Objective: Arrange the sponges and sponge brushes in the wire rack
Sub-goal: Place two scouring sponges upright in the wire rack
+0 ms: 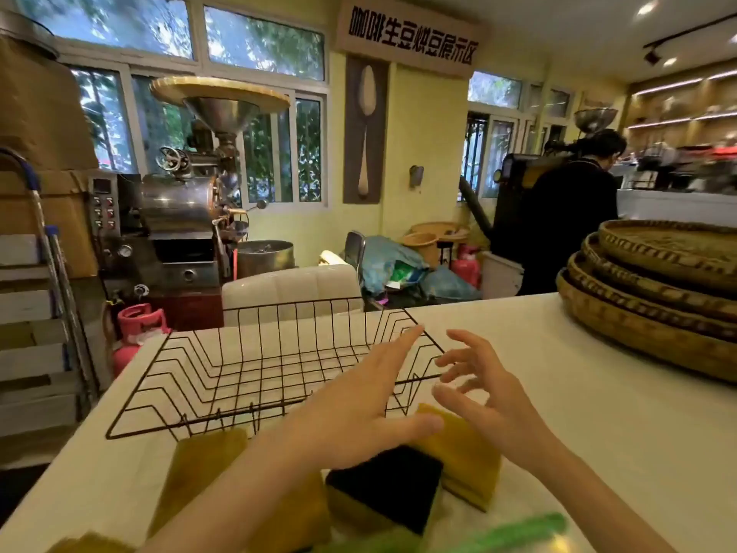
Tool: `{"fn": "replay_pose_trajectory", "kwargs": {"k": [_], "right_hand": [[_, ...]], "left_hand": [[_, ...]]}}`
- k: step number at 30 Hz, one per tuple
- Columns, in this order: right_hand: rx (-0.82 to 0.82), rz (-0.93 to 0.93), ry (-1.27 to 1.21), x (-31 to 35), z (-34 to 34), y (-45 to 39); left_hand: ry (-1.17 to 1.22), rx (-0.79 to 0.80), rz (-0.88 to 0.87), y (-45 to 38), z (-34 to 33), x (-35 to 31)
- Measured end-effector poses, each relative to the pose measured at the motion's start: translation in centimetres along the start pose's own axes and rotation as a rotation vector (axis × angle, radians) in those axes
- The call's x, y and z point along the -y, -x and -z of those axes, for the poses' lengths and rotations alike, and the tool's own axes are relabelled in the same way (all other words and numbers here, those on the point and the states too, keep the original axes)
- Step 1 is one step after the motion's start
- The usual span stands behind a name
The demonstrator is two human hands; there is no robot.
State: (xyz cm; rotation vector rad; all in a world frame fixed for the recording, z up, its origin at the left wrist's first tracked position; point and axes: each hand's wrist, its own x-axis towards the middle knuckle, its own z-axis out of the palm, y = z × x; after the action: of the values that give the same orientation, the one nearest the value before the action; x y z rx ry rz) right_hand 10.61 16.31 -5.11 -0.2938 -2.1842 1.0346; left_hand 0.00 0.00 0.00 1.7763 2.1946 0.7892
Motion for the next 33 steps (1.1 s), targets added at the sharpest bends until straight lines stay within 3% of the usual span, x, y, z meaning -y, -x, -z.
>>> {"fn": "replay_pose_trajectory", "kwargs": {"k": [3,10,18,23,28,33], "right_hand": [[0.074,-0.028,0.112,-0.9,0.3,0.2],[0.29,-0.062,0.324,-2.1,0.5,0.9],[0.419,-0.162,0.316,-2.0,1.4,1.2],[0.525,-0.22,0.359,-2.0,1.5,1.5],[0.452,-0.282,0.32,-2.0,2.4,1.3],[0.38,-0.438,0.117,-2.2,3.5,1.1]], "left_hand": [[-0.019,0.138,0.017,-0.3,-1.0,0.2],[-0.171,0.273,0.018,-0.8,-2.6,1.4],[-0.22,0.411,0.0,-1.1,-2.3,1.6],[-0.236,0.427,-0.032,-1.1,-2.0,1.9],[-0.235,0.362,-0.031,-1.3,-1.9,2.4],[-0.229,0.273,-0.057,-1.4,-2.1,2.6]]}}
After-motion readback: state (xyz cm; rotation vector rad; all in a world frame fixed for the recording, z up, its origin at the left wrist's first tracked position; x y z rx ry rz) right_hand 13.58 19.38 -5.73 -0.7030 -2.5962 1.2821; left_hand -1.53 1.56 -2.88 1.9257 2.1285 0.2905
